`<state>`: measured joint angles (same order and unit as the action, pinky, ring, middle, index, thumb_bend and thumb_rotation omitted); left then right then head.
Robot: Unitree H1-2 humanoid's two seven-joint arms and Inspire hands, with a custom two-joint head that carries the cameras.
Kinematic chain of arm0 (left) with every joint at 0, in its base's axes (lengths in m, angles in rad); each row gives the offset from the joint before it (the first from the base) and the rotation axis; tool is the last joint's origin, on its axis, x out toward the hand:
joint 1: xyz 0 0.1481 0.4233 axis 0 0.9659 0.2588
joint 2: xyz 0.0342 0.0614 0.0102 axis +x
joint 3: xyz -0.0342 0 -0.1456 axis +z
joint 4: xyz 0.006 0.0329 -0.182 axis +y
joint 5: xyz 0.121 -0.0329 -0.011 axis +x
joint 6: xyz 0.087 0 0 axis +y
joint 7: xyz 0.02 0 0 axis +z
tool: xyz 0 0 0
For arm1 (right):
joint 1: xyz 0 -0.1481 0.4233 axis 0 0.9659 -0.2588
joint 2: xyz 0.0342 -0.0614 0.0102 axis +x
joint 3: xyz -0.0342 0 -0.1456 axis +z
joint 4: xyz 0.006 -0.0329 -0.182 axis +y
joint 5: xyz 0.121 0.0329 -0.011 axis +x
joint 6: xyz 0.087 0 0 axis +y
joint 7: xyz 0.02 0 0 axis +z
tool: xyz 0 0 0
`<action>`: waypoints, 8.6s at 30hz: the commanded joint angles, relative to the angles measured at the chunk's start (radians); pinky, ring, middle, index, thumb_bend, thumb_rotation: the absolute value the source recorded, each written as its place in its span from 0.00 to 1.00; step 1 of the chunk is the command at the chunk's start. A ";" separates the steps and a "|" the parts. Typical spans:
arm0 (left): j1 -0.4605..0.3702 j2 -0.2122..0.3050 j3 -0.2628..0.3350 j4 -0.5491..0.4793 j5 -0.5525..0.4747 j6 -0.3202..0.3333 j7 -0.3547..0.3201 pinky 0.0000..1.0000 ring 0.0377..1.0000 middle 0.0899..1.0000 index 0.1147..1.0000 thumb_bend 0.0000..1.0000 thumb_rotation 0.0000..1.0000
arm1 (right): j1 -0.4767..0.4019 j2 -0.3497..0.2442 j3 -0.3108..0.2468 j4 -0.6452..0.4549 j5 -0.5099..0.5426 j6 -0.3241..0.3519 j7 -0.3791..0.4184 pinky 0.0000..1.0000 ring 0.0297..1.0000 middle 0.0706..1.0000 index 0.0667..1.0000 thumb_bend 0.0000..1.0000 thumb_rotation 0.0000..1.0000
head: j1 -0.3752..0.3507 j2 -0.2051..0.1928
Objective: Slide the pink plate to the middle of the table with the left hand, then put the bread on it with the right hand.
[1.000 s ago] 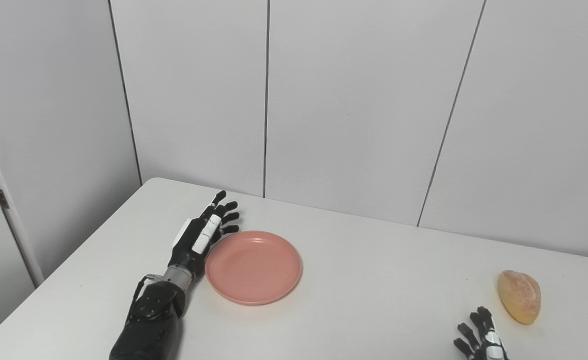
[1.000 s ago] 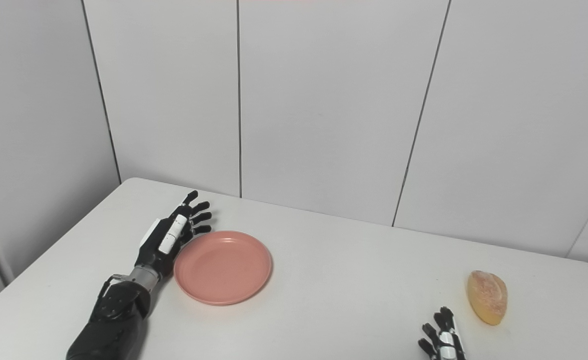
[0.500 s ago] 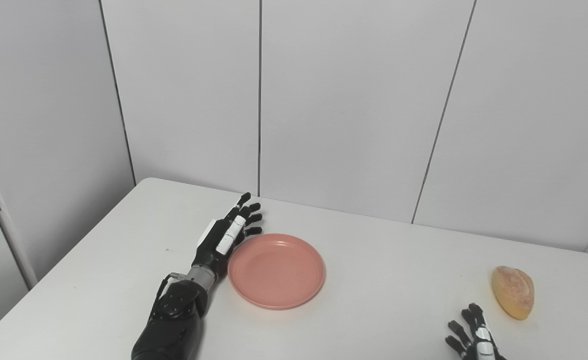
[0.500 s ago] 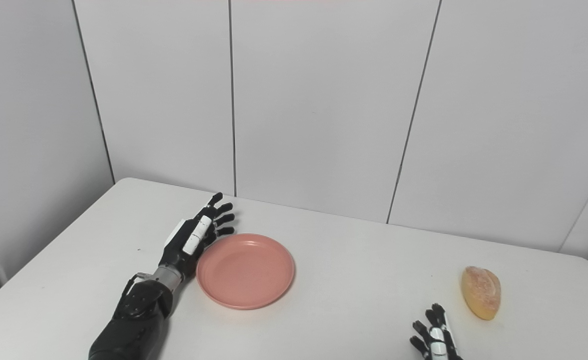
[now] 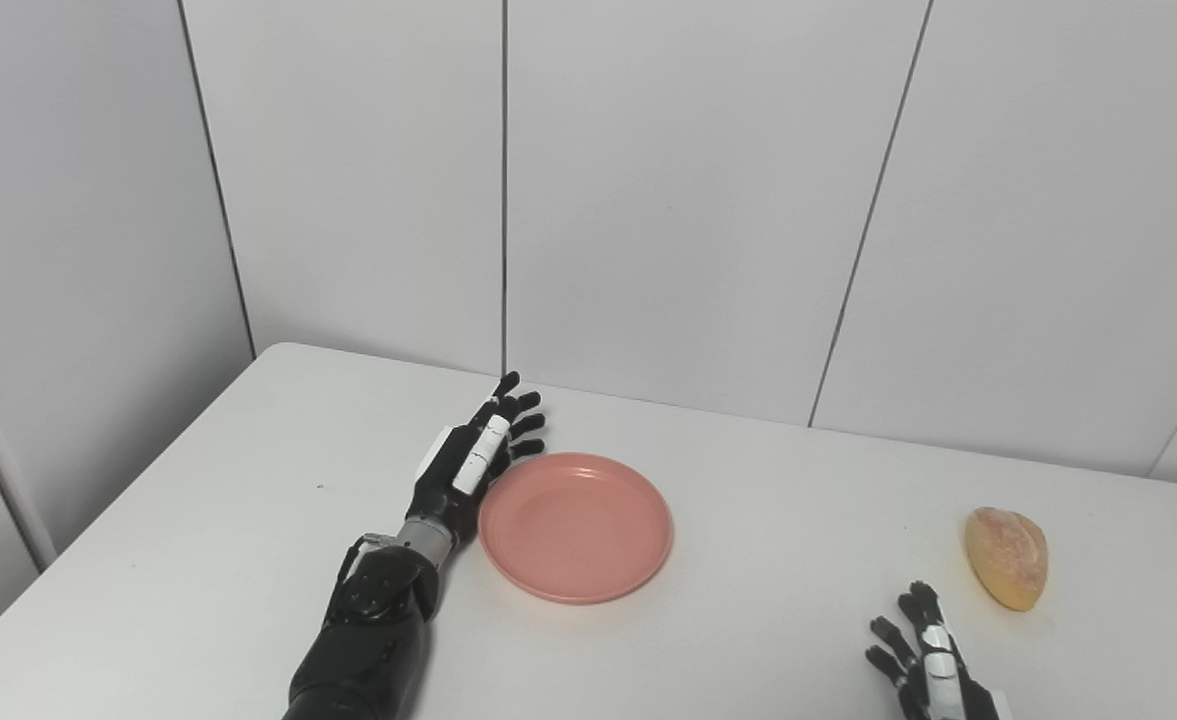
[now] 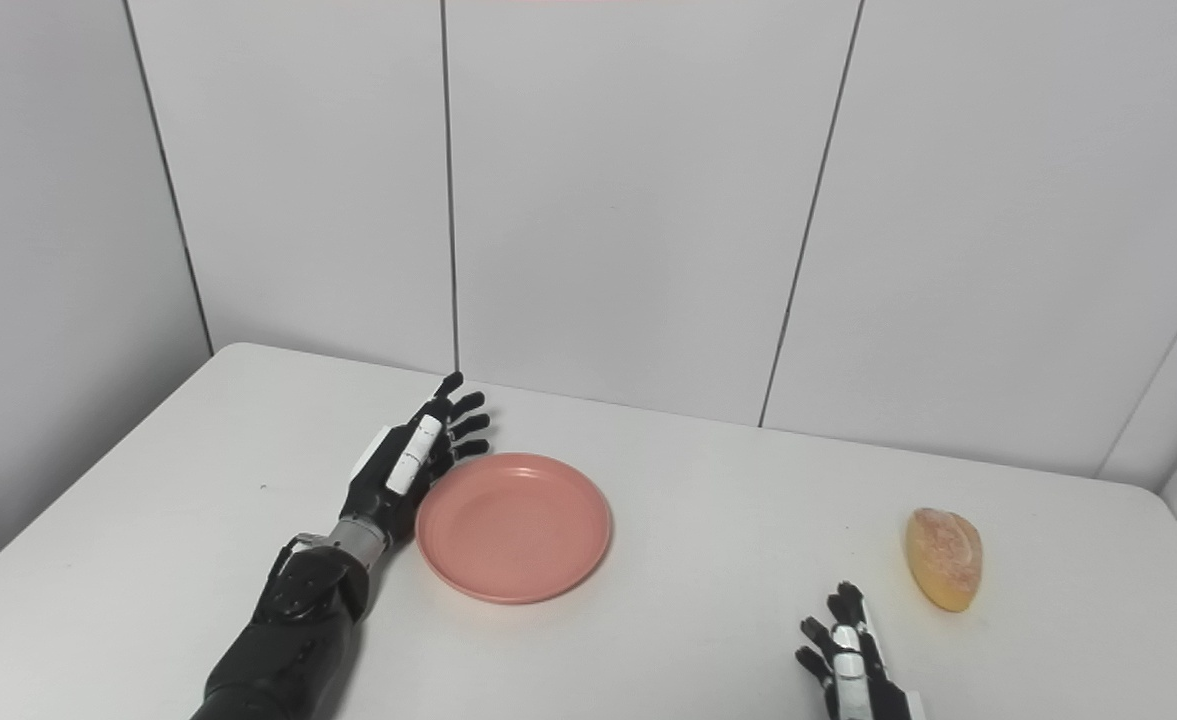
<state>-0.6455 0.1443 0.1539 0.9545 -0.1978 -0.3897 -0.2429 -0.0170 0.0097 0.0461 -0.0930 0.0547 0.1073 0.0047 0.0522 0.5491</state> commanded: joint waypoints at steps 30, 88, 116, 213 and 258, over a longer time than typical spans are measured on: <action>-0.053 -0.094 -0.074 0.142 0.046 -0.018 -0.005 0.84 0.89 0.92 0.98 0.91 0.84 | -0.020 0.073 0.065 -0.015 -0.077 0.052 -0.032 0.82 0.87 0.94 0.95 0.73 1.00 | -0.138 0.028; -0.040 -0.006 -0.022 0.203 -0.006 -0.045 -0.108 0.82 0.88 0.89 0.98 0.83 0.86 | -0.282 0.104 0.004 -0.035 -0.594 -0.061 -0.304 0.85 0.98 1.00 1.00 0.99 0.76 | -0.339 -0.092; -0.067 0.019 0.005 0.255 -0.030 -0.048 -0.167 0.86 0.89 0.84 1.00 0.86 0.83 | -0.585 -0.093 -0.140 0.367 -0.709 0.178 -0.514 1.00 1.00 1.00 1.00 1.00 0.68 | -0.344 -0.100; -0.055 0.017 -0.031 0.185 -0.012 -0.001 -0.148 0.77 0.82 0.84 1.00 0.83 0.84 | -0.640 -0.241 0.015 0.828 -0.470 0.084 -0.536 0.33 0.40 0.45 0.44 0.53 0.00 | -0.313 -0.059; -0.028 -0.074 -0.061 0.118 0.026 0.021 -0.054 0.78 0.82 0.82 0.99 0.88 0.81 | -0.641 -0.162 0.152 0.352 -0.509 0.030 -0.239 0.31 0.36 0.44 0.44 0.53 0.00 | 0.046 -0.046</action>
<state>-0.7163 0.1063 0.0996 1.0547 -0.1734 -0.3707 -0.3035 -0.5908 -0.1482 0.1896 0.2745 -0.4337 0.2163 -0.2342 0.0981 0.5031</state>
